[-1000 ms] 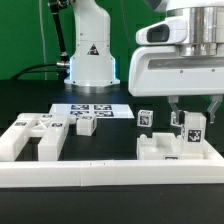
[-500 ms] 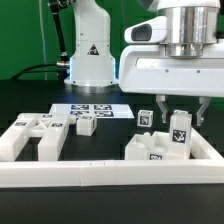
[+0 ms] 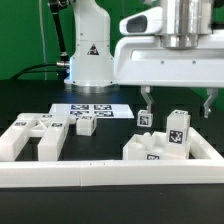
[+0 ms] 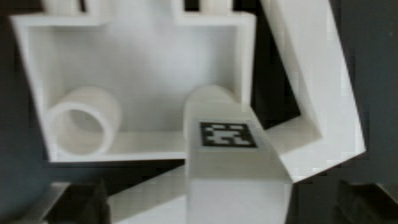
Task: Assemble chair
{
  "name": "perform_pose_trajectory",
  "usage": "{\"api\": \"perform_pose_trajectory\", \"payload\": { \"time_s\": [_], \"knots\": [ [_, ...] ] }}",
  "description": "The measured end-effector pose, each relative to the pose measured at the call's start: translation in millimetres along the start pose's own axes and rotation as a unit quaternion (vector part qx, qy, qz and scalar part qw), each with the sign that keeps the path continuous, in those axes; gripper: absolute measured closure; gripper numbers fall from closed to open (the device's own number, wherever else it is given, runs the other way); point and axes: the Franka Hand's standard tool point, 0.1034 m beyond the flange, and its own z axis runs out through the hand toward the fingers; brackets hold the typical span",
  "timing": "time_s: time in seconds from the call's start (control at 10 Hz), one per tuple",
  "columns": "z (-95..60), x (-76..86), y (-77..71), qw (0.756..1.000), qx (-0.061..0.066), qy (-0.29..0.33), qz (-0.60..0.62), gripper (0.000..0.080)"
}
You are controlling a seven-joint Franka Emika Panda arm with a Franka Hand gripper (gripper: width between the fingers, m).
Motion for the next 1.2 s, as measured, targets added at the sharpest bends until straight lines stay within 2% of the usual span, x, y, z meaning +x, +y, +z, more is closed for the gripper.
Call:
{"api": "perform_pose_trajectory", "payload": {
  "time_s": [0.1,0.2,0.7,0.8,0.9,1.0,1.1,1.2],
  "knots": [
    [-8.0,-3.6,6.7,1.000,0.000,0.000,-0.002,0.0160],
    [-9.3,-5.7,9.4,1.000,0.000,-0.001,-0.001,0.0151],
    [-6.0,-6.6,8.7,1.000,-0.001,-0.002,-0.002,0.0150],
    [-5.1,-17.7,8.7,1.000,-0.001,-0.003,-0.007,0.0150],
    [-8.3,-30.4,15.7,1.000,-0.001,-0.007,-0.024,0.0150],
    [-13.8,-40.5,34.4,0.999,0.004,-0.005,-0.048,0.0150],
    [-18.3,-43.6,62.3,0.998,0.005,-0.006,-0.066,0.0150],
    [-19.7,-40.7,75.5,0.998,0.003,-0.006,-0.058,0.0150]
  ]
}}
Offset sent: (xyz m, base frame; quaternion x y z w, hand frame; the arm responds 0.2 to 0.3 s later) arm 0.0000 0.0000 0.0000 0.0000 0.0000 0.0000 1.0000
